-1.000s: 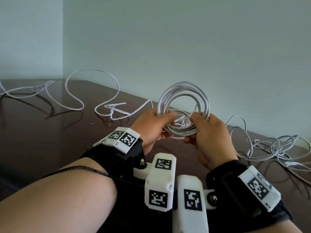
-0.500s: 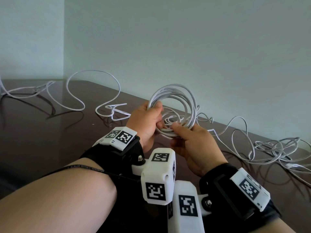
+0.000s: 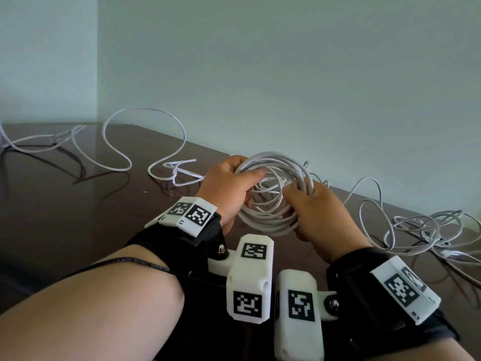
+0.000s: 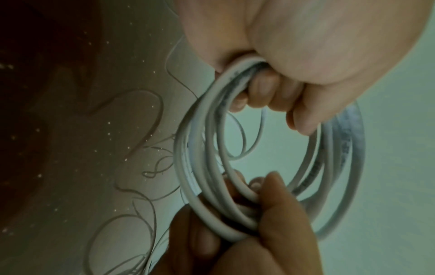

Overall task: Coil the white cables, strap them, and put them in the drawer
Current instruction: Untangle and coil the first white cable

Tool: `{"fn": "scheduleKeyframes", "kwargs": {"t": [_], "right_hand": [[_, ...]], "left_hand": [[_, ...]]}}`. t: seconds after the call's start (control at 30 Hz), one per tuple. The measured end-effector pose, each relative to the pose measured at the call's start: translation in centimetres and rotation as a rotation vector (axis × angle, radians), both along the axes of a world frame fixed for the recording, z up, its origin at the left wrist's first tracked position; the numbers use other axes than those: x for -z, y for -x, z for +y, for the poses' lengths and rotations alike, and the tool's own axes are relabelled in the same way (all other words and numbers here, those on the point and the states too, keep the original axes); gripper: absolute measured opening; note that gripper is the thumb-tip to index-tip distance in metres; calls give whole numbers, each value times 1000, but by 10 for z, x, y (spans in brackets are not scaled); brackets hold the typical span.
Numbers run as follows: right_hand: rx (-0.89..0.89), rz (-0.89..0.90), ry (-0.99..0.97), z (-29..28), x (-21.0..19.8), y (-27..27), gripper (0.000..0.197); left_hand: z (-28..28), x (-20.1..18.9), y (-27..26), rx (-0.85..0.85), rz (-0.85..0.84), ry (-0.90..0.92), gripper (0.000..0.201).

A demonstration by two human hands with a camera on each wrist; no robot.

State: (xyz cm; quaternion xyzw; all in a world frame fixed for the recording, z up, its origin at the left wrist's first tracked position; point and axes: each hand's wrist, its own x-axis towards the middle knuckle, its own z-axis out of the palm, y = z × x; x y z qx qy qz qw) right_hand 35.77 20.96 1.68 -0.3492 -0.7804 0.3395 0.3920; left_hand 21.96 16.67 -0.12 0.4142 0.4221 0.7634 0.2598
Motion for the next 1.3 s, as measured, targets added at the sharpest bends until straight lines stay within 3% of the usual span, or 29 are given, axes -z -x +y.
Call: {"fn": "scheduleKeyframes", "kwargs": {"t": [0.27,0.47,0.63,0.73,0.87,1.0,1.07,1.17,1.3], "right_hand": [[52,267,82,3,9,10,20],[26,350,116,2,12,13,20],[-58,217,133,-6,13,18,27],[-73,116,104,-7,14,16,25],[-29,188,97,-5,8,10,10],[-41,149,19,-7,1,2,7],[-76,40,-24,-10,-2,-1,7],[-69,-57,-42,-9,-6,-5,24],[53,-32,-102,-8,-8,-6,37]], "left_hand": [[3,-3,-1,243,-318,-82,10],[3,-4,-2,376,-377,-68,20],[2,-7,-5,359,-522,-56,7],[2,-7,-1,241,-438,-35,12],[1,-7,-1,94,-196,-17,3],[-5,-4,-4,76,42,-11,11],[-6,-4,-4,90,75,-5,22],[-5,-4,-5,88,101,1,29],[-4,-5,-6,75,23,-9,25]]}}
